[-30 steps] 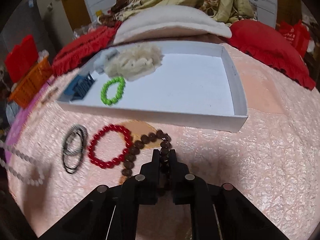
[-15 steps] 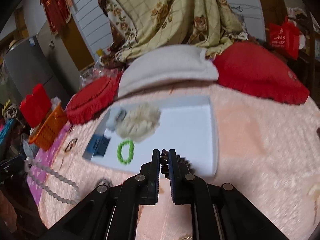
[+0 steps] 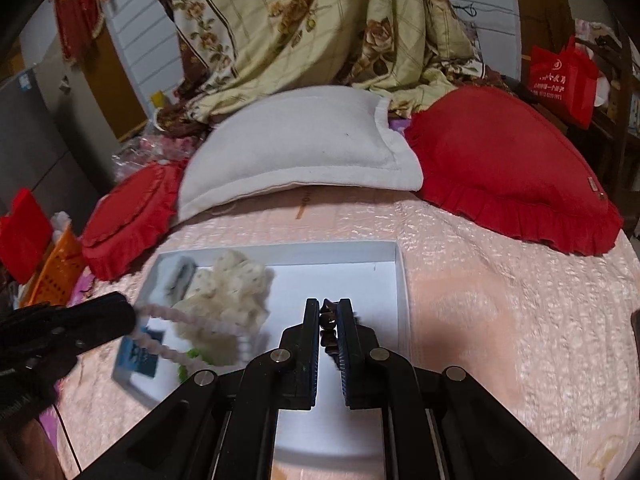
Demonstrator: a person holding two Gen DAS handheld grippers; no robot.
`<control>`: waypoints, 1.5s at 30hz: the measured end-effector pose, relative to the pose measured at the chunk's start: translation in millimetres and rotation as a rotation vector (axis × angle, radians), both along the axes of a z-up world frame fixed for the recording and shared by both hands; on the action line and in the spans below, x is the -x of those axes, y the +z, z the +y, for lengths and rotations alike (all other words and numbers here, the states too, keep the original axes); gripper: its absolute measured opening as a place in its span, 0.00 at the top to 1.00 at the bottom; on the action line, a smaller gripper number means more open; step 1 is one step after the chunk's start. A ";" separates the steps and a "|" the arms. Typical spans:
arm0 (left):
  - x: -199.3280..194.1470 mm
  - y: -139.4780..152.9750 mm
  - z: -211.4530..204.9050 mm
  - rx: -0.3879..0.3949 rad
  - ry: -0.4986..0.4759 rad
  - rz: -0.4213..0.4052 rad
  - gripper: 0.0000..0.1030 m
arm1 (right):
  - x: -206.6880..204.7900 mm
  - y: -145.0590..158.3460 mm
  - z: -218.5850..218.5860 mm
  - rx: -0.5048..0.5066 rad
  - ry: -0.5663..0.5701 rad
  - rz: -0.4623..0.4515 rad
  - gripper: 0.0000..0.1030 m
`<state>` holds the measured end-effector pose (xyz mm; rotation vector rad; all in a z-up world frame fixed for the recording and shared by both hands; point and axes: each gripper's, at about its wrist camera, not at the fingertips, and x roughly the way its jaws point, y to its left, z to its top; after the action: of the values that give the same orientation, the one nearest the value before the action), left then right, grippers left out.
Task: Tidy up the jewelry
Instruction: 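Carry the pearl and brown bracelets into the tray and release both, then grasp the red bead bracelet with the right tool while the left grasps the black hair ties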
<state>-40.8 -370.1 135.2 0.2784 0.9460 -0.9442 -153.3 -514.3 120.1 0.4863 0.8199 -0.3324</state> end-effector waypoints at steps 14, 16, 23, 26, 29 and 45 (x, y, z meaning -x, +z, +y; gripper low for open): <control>-45.5 -70.5 -55.4 -0.161 0.066 -0.033 0.93 | -38.2 -58.8 -38.3 -0.185 -0.043 0.029 0.92; -46.6 -76.4 -56.0 -0.164 0.070 -0.021 0.93 | -37.1 -66.0 -41.7 -0.193 -0.057 0.042 0.92; -48.8 -68.5 -37.2 -0.097 0.079 0.107 0.88 | -32.2 -63.9 -39.9 -0.135 -0.076 0.084 0.60; -39.7 -52.1 -22.8 -0.077 0.098 0.068 0.88 | -19.7 -50.5 -37.5 -0.090 -0.093 0.057 0.59; -24.9 -29.6 0.9 -0.052 0.116 0.007 0.88 | -2.7 -34.8 -29.3 -0.067 -0.089 0.034 0.59; 53.3 -54.0 179.5 -0.050 0.297 -0.040 0.55 | 111.8 -40.6 81.9 0.047 0.115 0.025 0.59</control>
<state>-94.1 -190.6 81.2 0.1913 0.9454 -0.6412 -265.2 -432.4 79.6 0.3896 0.8589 -0.2516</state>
